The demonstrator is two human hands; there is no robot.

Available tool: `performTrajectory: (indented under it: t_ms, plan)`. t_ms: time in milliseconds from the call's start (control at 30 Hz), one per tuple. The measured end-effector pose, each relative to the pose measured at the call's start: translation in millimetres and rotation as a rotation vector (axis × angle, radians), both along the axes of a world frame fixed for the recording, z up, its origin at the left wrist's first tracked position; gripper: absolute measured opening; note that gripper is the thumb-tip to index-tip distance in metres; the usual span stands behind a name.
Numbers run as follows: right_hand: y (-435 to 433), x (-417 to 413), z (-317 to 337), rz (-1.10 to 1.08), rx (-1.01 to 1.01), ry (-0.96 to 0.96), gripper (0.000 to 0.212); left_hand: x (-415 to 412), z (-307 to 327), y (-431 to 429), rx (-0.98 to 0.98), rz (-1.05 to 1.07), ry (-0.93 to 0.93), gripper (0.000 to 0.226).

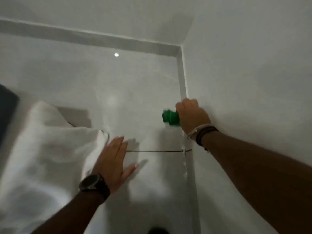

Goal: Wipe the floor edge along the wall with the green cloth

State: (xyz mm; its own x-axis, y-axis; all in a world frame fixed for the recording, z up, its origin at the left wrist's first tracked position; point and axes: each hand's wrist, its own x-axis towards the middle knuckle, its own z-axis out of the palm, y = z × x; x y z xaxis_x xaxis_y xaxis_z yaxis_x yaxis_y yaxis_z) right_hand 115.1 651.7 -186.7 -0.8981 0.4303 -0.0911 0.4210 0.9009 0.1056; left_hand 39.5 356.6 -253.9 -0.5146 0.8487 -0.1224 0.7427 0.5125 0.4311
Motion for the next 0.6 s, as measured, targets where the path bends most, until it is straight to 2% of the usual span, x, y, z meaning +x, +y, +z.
performTrajectory:
  t_ms: [67,133,233,333,433,600]
  plan:
    - [27,-11,-42,0.064,0.106,0.065,0.026,-11,-49,20,0.001,0.017,0.024,0.094]
    - [52,-24,-78,0.084,0.163,0.034,0.037,-28,-88,37,0.000,0.038,0.039,0.100]
    - [74,-37,-133,0.053,0.184,-0.049,0.043,-41,-144,54,-0.033,0.046,0.068,0.105]
    - [72,-29,-182,0.039,0.161,-0.207,0.059,-38,-185,54,-0.097,0.012,0.139,0.105]
    - [68,-30,-209,-0.060,0.114,-0.251,0.049,-37,-201,50,-0.109,0.004,0.210,0.106]
    - [58,-27,-217,-0.162,-0.037,-0.275,0.057,-36,-191,50,-0.137,0.003,0.186,0.108]
